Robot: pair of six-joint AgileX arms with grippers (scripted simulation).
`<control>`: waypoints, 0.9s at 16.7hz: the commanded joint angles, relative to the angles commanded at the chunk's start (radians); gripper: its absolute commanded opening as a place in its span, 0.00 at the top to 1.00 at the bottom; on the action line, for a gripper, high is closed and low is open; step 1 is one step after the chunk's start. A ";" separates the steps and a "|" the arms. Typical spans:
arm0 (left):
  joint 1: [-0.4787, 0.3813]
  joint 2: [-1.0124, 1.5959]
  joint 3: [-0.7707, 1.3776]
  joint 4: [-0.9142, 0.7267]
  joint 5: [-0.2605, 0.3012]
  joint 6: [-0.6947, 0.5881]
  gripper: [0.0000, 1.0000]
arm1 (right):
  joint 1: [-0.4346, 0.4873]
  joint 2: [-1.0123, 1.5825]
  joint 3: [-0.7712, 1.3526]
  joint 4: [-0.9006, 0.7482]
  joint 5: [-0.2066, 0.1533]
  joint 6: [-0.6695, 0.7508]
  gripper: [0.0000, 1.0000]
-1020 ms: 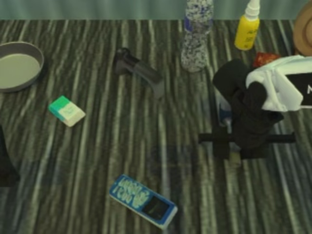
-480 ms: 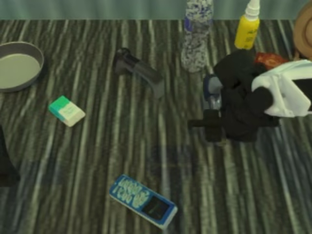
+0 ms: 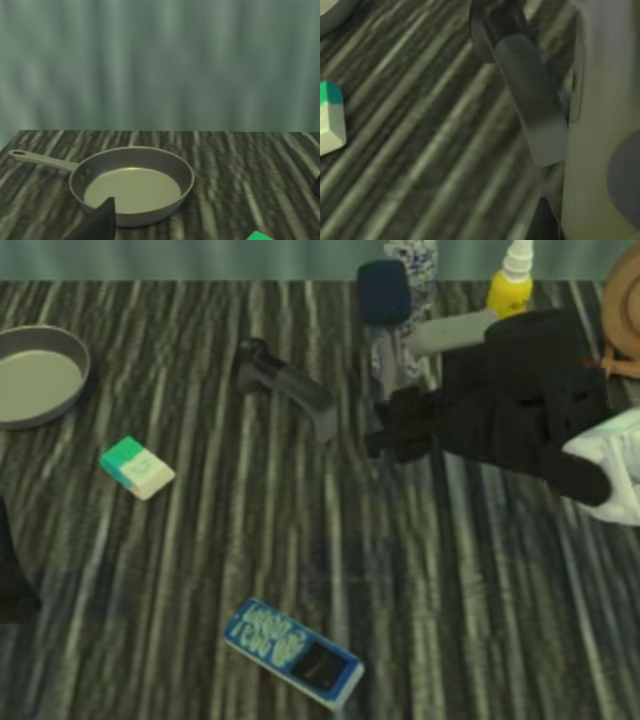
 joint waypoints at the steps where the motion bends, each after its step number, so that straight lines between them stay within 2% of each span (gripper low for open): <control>1: 0.000 0.000 0.000 0.000 0.000 0.000 0.00 | 0.000 -0.023 -0.024 0.093 -0.019 -0.031 1.00; 5: 0.000 0.000 0.000 0.000 0.000 0.000 0.00 | -0.002 -0.122 -0.105 0.384 -0.085 -0.139 1.00; 8: 0.000 0.000 0.000 0.000 0.000 0.000 0.00 | -0.004 -0.173 -0.139 0.492 -0.114 -0.188 1.00; 15: 0.000 0.000 0.000 0.000 0.000 0.000 0.00 | -0.002 -0.178 -0.141 0.513 -0.115 -0.195 1.00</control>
